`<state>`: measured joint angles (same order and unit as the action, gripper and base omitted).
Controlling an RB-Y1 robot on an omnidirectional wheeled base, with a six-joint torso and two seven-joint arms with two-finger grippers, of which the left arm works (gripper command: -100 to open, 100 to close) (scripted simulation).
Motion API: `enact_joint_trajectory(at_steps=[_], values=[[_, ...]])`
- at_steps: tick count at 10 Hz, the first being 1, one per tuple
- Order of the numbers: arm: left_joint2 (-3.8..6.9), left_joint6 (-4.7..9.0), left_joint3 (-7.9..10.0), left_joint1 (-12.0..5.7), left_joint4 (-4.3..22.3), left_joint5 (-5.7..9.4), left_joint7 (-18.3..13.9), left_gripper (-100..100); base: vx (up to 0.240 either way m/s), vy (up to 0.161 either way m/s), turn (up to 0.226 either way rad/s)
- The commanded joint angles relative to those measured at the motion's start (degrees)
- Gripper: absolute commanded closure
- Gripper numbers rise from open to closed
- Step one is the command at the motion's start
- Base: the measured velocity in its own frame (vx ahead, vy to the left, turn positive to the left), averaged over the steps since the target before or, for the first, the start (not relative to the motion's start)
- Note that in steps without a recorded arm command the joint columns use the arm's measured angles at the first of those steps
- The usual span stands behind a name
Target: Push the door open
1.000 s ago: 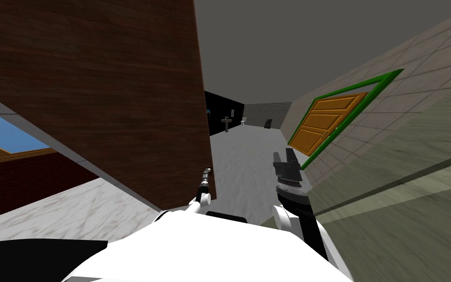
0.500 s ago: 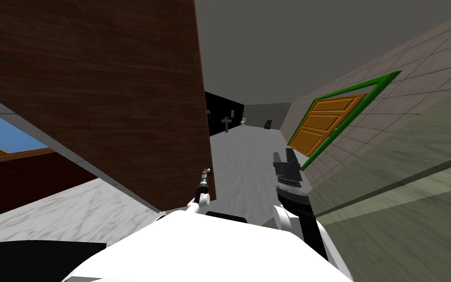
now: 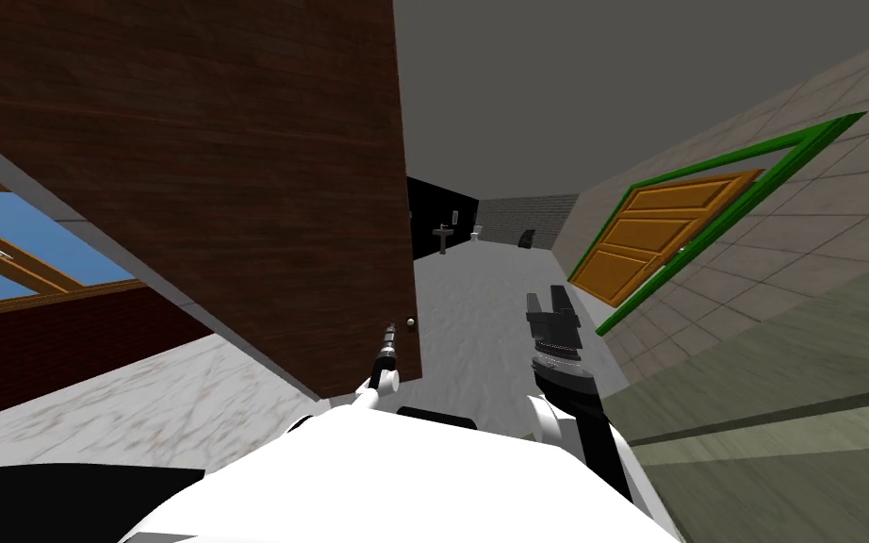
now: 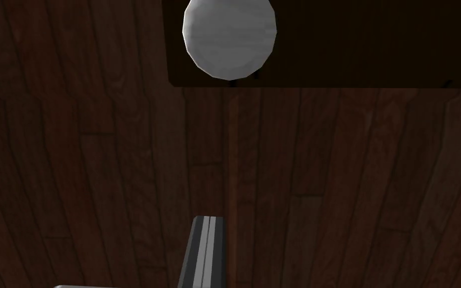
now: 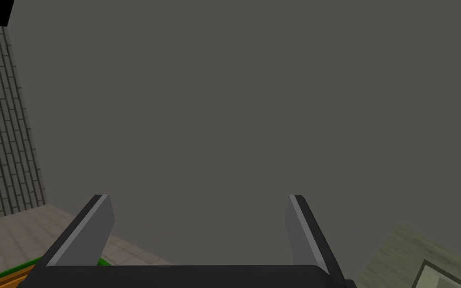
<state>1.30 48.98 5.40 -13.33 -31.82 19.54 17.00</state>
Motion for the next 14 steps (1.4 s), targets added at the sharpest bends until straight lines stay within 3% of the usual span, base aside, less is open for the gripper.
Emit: enact_joint_trajectory(at_steps=[1, 2, 3, 4, 9, 11, 14], values=[[0.31, 0.24, -0.17, 0.08, 0.6, -1.45, -1.3, -100, -0.093, 0.093, 0.217], [-0.56, -0.08, -0.31, 0.56, 0.2, -2.46, -2.0, -100, -0.158, 0.081, 0.299], [-0.56, -0.08, -0.31, 0.56, 0.2, -2.46, -2.0, -100, -0.141, 0.018, 0.041], [-1.64, -0.29, -0.40, 0.87, -0.1, -3.12, -2.5, -100, -0.125, -0.075, 0.033], [-3.94, -0.57, -0.53, 1.29, -0.5, -4.00, -3.1, -100, -0.084, -0.183, 0.008], [-3.92, -0.36, -0.49, 1.04, 0.0, -3.98, -3.2, -100, -0.055, -0.142, -0.011], [-3.03, -0.39, -0.49, 1.06, -0.1, -3.98, -3.2, -100, 0.039, 0.178, 0.014]])
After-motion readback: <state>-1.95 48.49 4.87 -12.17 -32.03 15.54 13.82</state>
